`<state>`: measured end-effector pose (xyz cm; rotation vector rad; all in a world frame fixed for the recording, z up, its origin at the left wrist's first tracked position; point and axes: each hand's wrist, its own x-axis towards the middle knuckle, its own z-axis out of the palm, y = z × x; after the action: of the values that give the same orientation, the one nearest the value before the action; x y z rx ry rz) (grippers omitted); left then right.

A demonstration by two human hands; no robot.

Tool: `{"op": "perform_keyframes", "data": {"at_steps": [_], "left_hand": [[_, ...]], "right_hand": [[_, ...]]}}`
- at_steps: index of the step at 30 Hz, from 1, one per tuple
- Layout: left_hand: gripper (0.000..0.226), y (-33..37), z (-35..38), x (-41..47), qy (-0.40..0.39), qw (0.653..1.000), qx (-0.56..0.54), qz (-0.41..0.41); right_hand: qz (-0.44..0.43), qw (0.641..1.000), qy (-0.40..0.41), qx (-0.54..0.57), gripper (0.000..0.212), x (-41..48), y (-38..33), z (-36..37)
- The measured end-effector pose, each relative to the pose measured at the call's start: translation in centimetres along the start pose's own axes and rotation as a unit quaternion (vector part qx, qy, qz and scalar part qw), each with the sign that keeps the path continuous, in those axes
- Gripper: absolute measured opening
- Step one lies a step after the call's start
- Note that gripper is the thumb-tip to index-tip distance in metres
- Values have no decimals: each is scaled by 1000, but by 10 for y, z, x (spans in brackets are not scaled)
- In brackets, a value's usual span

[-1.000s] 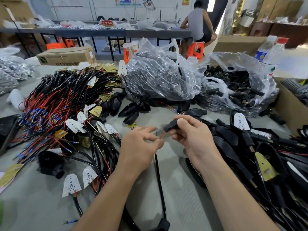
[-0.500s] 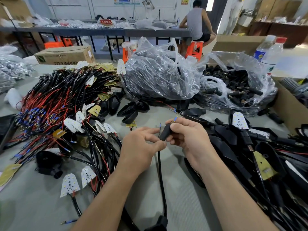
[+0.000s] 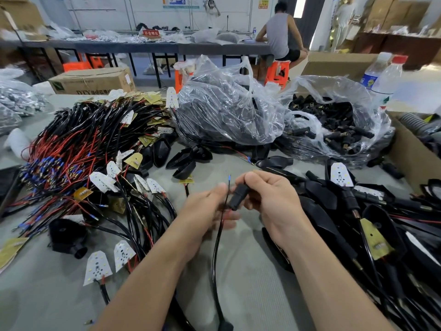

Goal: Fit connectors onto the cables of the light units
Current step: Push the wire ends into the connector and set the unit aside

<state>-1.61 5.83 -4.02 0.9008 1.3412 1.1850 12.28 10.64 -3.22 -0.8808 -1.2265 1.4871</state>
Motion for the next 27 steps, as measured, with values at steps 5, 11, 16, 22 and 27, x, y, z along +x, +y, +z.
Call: {"op": "perform_keyframes", "data": {"at_steps": [5,11,16,22,27], "left_hand": [[16,0,-5,3,71,994,-50,65],[40,-1,-6,3,131,974,-1,184],[26,1,-3,-3,76,959,125,243],[16,1,-6,-3,104,955,169,219],[14,-3,-8,-3,132,914,297,242]], "right_hand": [[-5,999,11,-39,38,-3,-2,-1],[-23,987,161,-6,37,1,3,-5],[-28,984,178,-2,30,3,5,-3],[-22,983,181,19,30,2,4,-2],[-28,984,168,44,30,2,2,-3]]}}
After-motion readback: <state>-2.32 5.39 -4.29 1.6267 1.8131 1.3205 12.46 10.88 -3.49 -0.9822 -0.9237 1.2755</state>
